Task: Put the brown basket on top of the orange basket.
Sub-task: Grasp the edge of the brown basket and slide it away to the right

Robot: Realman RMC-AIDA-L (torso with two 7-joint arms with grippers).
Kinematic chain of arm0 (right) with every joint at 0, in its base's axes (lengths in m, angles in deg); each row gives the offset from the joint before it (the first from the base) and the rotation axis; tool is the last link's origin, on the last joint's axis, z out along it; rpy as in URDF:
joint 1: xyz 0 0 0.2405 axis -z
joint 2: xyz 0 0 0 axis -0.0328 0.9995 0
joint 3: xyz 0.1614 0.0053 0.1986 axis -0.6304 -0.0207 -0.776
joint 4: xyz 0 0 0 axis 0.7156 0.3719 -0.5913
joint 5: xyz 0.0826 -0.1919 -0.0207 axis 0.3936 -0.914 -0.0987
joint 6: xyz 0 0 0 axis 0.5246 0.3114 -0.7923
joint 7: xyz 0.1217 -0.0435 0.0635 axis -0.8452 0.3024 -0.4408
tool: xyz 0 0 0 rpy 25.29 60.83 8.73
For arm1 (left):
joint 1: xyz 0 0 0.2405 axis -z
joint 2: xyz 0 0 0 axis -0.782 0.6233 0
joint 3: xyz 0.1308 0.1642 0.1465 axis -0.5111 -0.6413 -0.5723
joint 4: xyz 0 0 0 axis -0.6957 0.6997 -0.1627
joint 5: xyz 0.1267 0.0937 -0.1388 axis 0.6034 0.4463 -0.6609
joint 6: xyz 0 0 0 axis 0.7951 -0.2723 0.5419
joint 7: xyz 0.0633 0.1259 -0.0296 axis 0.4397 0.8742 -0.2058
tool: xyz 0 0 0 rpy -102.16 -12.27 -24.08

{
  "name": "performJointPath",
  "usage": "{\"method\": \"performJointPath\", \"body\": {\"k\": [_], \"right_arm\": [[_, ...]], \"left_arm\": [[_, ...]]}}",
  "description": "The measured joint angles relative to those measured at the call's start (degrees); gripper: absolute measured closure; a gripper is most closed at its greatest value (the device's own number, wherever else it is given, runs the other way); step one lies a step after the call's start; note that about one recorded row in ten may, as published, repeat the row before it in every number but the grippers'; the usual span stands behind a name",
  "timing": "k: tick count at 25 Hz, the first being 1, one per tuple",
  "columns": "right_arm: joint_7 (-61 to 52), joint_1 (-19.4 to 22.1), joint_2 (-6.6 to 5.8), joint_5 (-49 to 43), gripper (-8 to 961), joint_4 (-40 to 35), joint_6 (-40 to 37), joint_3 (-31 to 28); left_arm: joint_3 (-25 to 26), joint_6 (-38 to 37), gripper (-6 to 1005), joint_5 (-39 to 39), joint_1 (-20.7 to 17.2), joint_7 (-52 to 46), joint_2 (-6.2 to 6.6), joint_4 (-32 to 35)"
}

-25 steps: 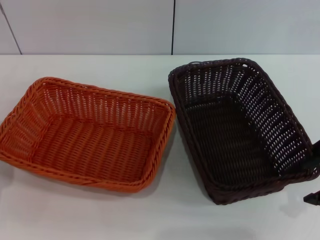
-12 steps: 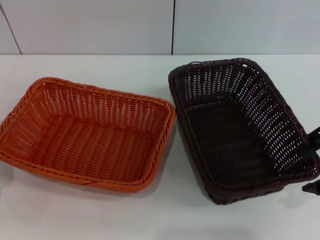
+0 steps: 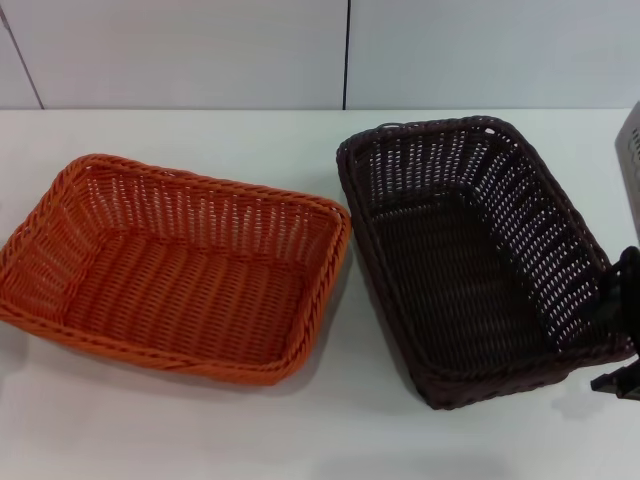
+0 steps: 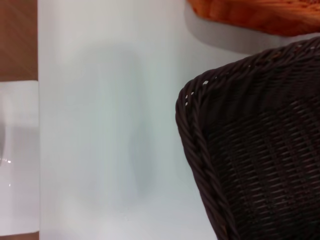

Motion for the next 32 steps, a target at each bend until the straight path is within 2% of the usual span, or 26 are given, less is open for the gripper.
{"method": "performJointPath", "body": {"k": [15,25,32], "right_arm": [[0.08,-0.3,0.13,-0.88,291,5.99,5.77,3.56],[-2.83,-0.21,0.36,-1.73,294,11.96,11.58,9.77],[-6.9,-2.21,0.35,-3.36,296,14.75,11.71,11.18]], "left_arm": [[0.0,0.08,385,0.0,-0.25,0.0,0.08,0.05],[0.0,0.07,385,0.0,-0.02,0.0,0.09,0.09],[0.37,0.24,386,0.0,0.0,0.0,0.18,0.09]]}}
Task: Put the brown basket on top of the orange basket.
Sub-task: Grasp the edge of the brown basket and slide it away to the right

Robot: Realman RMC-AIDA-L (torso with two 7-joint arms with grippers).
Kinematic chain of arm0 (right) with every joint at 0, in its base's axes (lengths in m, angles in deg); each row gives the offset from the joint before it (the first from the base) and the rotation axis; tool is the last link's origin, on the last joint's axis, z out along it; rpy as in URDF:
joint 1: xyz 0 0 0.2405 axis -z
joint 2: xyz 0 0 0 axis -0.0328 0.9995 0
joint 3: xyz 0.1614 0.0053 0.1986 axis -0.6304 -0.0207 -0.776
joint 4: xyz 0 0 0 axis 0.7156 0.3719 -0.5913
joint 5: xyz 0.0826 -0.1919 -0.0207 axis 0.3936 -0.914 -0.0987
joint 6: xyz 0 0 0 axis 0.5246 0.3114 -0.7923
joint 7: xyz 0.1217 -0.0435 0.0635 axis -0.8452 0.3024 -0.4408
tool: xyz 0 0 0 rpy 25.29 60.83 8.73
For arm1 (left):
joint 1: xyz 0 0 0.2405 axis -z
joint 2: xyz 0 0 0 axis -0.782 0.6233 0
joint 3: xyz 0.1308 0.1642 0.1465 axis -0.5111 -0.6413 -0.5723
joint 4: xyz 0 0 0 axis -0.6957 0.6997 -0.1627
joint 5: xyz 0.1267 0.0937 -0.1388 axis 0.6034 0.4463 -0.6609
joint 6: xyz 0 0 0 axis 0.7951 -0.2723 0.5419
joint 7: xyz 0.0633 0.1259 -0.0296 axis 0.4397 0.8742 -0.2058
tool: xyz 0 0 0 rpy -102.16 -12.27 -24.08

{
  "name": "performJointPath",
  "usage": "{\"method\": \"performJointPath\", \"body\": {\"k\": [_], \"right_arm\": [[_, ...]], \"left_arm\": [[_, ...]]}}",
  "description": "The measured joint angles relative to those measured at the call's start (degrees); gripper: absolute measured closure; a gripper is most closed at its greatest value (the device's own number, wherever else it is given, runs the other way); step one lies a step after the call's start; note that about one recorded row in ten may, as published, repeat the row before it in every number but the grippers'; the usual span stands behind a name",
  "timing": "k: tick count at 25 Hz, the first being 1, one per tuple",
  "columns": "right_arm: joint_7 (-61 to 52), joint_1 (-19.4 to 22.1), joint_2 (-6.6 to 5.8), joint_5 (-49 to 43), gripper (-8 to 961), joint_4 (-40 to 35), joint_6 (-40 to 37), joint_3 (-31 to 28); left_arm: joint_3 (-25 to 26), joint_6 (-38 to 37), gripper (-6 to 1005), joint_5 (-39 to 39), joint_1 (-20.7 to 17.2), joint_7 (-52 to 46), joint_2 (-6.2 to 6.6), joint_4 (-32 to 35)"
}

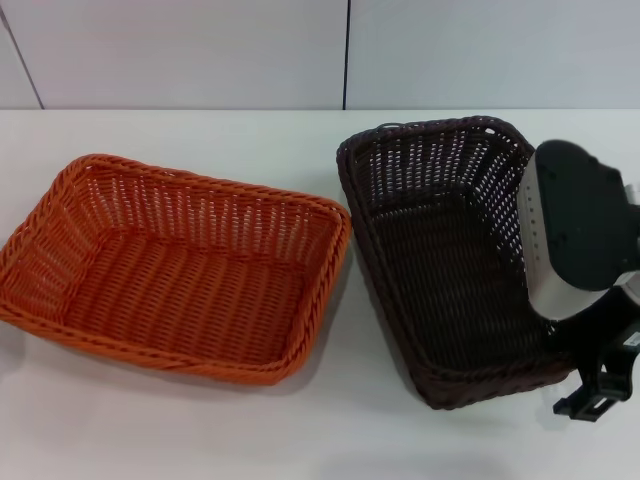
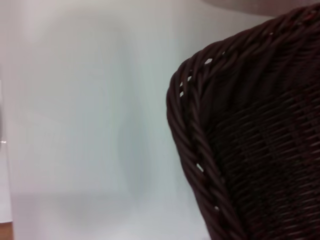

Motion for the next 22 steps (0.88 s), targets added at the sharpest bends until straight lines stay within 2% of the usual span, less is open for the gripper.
{"method": "performJointPath", "body": {"k": [7,17,22], "right_arm": [[0.03,-0.01,0.04,0.47,299,1.24,1.52,0.57],[-0.11,1.05,0.08,0.48,302,-1.27,3.57,0.9],[-0.85,2.27,0.3,0.55,303,-3.02,4.29,4.19]], "left_arm": [[0.26,0.31,386,0.03,0.11,0.0,0.0,-0.02],[-0.01,0.37,385,0.32,-0.02,0.0,0.0,-0.09],[0.04,0.36,385,0.32,-0.29,0.0,-0.04,-0.09]]}}
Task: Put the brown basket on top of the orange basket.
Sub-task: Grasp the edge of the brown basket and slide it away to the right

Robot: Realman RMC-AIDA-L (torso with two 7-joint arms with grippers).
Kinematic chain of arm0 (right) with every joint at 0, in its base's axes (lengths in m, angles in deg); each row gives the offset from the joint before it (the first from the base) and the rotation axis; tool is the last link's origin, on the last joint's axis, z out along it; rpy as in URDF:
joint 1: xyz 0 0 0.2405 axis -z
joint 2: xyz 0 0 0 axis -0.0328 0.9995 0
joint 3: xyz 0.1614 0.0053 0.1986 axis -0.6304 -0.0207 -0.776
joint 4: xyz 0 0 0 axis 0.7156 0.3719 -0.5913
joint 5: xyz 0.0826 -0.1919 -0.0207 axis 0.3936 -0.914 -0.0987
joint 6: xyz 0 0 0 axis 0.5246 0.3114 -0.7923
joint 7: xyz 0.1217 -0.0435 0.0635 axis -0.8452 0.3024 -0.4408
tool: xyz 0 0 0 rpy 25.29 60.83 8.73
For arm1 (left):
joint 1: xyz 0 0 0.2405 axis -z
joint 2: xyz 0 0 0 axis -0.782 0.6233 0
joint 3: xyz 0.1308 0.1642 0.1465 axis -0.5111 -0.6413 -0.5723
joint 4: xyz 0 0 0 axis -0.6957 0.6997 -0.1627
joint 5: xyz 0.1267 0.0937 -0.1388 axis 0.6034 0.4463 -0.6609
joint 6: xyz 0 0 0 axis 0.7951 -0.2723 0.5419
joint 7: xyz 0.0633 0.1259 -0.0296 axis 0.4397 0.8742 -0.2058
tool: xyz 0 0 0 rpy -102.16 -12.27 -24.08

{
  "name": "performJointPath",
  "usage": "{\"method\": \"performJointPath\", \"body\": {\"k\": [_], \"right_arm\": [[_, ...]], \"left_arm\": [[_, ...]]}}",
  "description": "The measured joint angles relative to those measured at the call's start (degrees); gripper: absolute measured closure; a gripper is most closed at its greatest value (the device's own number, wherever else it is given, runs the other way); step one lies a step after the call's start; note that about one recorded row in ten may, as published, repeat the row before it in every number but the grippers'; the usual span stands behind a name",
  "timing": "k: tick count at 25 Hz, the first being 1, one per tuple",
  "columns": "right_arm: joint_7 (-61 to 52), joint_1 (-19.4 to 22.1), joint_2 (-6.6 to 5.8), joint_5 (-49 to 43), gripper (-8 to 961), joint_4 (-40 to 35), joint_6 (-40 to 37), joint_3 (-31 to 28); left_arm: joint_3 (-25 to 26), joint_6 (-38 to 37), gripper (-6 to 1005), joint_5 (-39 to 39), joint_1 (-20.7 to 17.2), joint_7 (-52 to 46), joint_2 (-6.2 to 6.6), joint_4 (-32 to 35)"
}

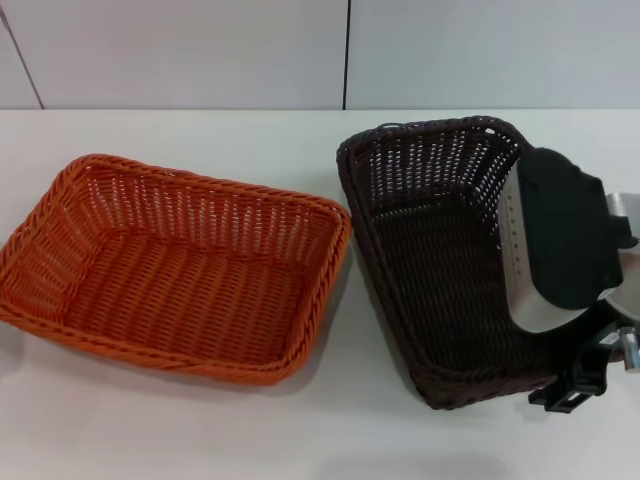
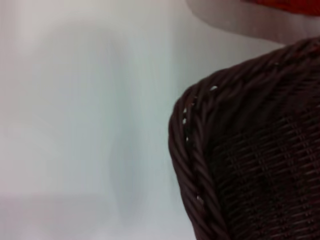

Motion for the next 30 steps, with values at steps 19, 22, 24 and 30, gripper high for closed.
{"method": "performJointPath", "body": {"k": [19,22,24,30], "right_arm": [[0.46,3.5,-0.16,0.6,647,-3.62,4.04,1.47],[0.61,3.96,-0.17,0.61,719,-4.48,3.67,1.94],[0.81,4.4,-0.25,0.47,750,-5.03,3.62,2.75],[0.93,5.11,-0.31,-0.75,789,-7.12,3.6,3.48]], "left_arm": [[0.21,-0.25,386,-0.08,-0.33,0.0,0.05,0.0],[0.21,-0.26,386,-0.04,-0.37,0.0,0.11,0.0],[0.21,-0.27,386,-0.04,-0.41,0.0,0.11,0.0],[0.22,-0.32,386,-0.23,-0.53,0.0,0.12,0.0]]}}
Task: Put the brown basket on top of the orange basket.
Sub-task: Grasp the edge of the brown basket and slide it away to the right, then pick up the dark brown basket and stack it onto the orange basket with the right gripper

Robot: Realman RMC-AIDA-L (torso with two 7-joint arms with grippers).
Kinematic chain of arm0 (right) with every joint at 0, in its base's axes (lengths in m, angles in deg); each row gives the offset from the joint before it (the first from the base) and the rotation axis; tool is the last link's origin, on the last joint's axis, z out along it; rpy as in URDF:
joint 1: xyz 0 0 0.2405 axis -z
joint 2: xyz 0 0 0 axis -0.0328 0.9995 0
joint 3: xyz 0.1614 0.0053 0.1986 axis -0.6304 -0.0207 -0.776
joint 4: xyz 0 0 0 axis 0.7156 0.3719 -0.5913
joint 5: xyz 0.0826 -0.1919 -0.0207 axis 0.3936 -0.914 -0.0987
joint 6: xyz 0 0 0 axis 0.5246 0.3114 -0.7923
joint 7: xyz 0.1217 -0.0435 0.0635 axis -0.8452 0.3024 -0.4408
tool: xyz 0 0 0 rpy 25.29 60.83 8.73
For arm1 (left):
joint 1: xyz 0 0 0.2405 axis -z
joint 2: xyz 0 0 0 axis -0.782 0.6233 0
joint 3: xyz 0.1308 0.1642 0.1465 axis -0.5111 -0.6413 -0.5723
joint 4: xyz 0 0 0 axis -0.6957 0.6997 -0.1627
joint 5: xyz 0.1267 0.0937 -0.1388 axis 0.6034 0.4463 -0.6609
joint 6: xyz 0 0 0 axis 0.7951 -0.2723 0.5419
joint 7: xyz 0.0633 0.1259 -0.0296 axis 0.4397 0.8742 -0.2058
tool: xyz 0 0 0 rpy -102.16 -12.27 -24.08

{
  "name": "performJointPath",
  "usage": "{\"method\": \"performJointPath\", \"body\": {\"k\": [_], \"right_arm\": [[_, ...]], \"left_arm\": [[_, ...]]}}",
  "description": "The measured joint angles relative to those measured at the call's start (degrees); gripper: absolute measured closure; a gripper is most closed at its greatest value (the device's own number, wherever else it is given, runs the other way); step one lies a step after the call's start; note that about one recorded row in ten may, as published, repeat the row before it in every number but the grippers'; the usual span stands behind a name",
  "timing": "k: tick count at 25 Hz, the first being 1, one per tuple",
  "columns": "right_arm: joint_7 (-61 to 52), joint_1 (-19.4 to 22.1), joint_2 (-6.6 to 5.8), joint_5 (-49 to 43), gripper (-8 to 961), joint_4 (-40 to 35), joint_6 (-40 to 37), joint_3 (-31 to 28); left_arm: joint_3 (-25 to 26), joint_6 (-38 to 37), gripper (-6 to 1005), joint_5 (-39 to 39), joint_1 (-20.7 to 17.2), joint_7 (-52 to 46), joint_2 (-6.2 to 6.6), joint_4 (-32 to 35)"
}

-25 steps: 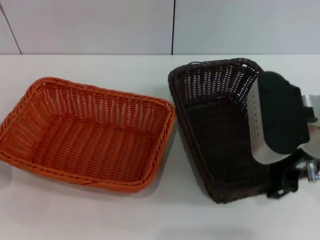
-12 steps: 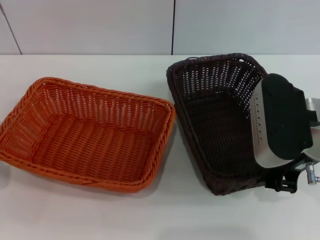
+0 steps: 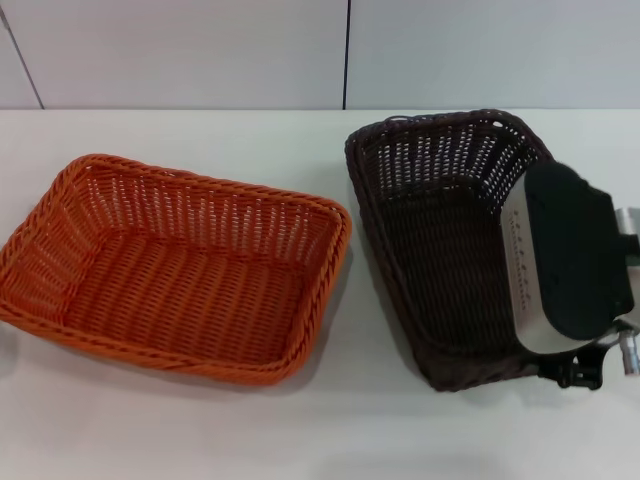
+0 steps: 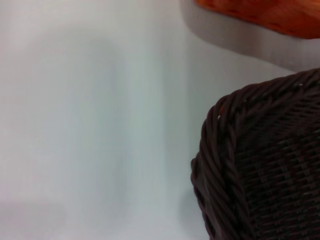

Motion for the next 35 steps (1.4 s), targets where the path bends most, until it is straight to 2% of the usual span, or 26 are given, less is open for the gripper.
{"method": "performJointPath", "body": {"k": [6,24,35], "right_arm": [[-0.34,0.29,-0.04,-1.11,801,-6.57,-2.26,-2.49],[-0.11,-2.33,-0.18,-4.44,797,-16.54,-5.24,-3.58],[3.0,-6.77,-0.16,-7.15,792,-16.5,-3.18,-4.24]], "left_arm": [[0.07,-0.04,385,-0.04,-0.06,0.0,0.0,0.07],[-0.06,-0.13,385,-0.01,-0.06,0.0,-0.17,0.09],[0.8,-0.18,386,-0.08,-0.07,-0.01,-0.27,-0.1]]}}
